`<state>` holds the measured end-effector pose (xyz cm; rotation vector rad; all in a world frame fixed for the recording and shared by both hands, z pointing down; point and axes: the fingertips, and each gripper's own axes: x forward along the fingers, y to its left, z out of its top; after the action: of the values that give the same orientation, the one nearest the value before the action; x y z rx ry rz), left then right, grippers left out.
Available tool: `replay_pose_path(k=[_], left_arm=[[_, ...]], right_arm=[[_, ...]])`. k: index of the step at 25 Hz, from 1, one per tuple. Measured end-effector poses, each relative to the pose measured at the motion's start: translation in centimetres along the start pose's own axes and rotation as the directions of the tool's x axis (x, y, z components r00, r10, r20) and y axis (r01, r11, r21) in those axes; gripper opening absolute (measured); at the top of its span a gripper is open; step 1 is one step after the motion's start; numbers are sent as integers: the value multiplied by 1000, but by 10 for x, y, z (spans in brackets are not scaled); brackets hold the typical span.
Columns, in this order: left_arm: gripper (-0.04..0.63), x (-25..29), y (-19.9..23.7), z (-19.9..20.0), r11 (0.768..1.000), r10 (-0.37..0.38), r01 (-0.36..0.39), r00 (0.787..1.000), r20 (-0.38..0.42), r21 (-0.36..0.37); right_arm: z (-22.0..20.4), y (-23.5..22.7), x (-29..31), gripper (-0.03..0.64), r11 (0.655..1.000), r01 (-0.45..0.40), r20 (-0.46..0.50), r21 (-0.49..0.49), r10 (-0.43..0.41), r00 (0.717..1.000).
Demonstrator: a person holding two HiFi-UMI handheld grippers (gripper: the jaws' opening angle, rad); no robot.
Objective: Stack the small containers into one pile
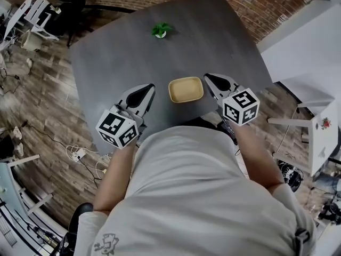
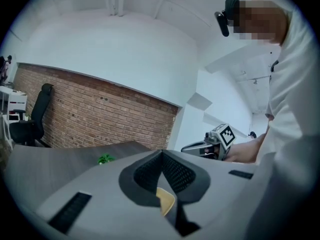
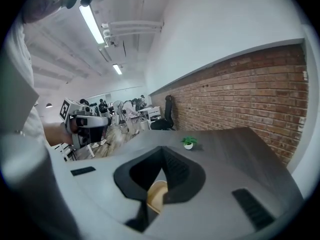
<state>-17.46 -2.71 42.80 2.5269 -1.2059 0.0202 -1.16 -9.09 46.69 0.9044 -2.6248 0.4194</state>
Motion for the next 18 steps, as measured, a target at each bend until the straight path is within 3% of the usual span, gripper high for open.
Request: replay_pose_path(k=[9,18], left_arm=[[11,4,-22,-5,999,54,-54,999,6,6],[11,17,-76,-19,986,168,-168,985,30,-2]], right_arm=[[-5,0,-19,5,997,-62,11,-52,63,998],[-6,-5,-69,5,978,-177,37,-108,182,983]])
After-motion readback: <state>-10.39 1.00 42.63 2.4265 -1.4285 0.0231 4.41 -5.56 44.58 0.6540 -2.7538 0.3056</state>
